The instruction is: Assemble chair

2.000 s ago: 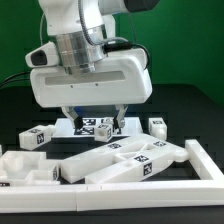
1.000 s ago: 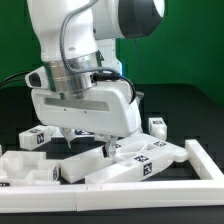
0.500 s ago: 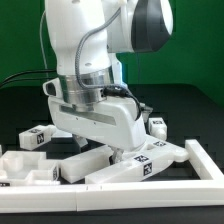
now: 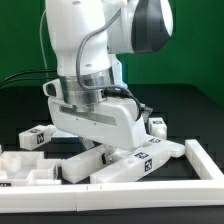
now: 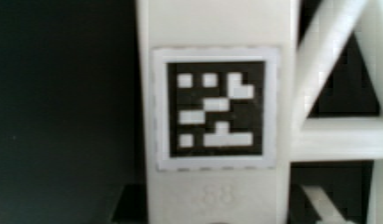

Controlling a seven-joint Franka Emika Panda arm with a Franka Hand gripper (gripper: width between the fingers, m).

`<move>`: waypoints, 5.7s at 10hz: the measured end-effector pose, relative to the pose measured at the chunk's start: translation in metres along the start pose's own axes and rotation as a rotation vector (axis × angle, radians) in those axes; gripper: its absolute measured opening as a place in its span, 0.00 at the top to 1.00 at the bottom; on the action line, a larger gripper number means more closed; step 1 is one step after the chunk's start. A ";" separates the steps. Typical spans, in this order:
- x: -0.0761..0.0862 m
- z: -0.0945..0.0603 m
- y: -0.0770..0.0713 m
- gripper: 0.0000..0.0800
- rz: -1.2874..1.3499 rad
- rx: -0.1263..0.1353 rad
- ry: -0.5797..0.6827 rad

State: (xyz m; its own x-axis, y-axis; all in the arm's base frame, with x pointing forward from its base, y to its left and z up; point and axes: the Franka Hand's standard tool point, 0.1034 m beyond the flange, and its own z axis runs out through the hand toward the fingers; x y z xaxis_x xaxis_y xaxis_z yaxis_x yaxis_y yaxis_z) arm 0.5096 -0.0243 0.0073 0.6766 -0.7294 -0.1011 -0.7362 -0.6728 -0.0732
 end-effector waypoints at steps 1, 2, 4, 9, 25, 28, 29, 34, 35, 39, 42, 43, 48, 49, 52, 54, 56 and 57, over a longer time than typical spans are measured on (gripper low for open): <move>0.000 0.000 0.000 0.65 0.000 0.000 -0.001; -0.001 -0.004 -0.004 0.65 0.001 -0.002 -0.023; -0.001 -0.019 -0.004 0.65 -0.022 -0.007 -0.076; 0.000 -0.080 0.030 0.65 -0.314 0.051 -0.075; 0.049 -0.099 0.147 0.64 -0.850 -0.049 -0.044; 0.053 -0.090 0.164 0.64 -0.841 -0.038 -0.021; 0.053 -0.089 0.165 0.64 -0.842 -0.039 -0.023; 0.059 -0.086 0.212 0.64 -0.931 -0.041 -0.041; 0.064 -0.088 0.218 0.64 -0.937 -0.046 -0.024; 0.063 -0.081 0.223 0.64 -0.934 -0.046 -0.028; 0.069 -0.063 0.264 0.64 -0.787 -0.045 -0.043; 0.070 -0.061 0.265 0.64 -0.801 -0.044 -0.053; 0.085 -0.065 0.268 0.64 -0.849 -0.048 -0.037; 0.085 -0.063 0.267 0.64 -0.844 -0.050 -0.039; 0.076 -0.041 0.274 0.64 -0.840 -0.071 -0.065; 0.068 -0.030 0.276 0.64 -0.840 -0.081 -0.080; 0.062 -0.025 0.263 0.64 -0.805 -0.083 -0.082; 0.061 -0.024 0.256 0.64 -0.786 -0.085 -0.081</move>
Offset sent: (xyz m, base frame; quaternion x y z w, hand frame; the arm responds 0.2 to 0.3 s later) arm 0.0180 -0.0047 0.0424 0.0234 -0.0383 -0.0332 0.9984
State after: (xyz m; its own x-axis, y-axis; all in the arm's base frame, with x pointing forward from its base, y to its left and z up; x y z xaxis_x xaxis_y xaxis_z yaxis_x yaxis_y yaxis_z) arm 0.3627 -0.2438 0.0065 0.9920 -0.0278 -0.1234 -0.0376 -0.9963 -0.0779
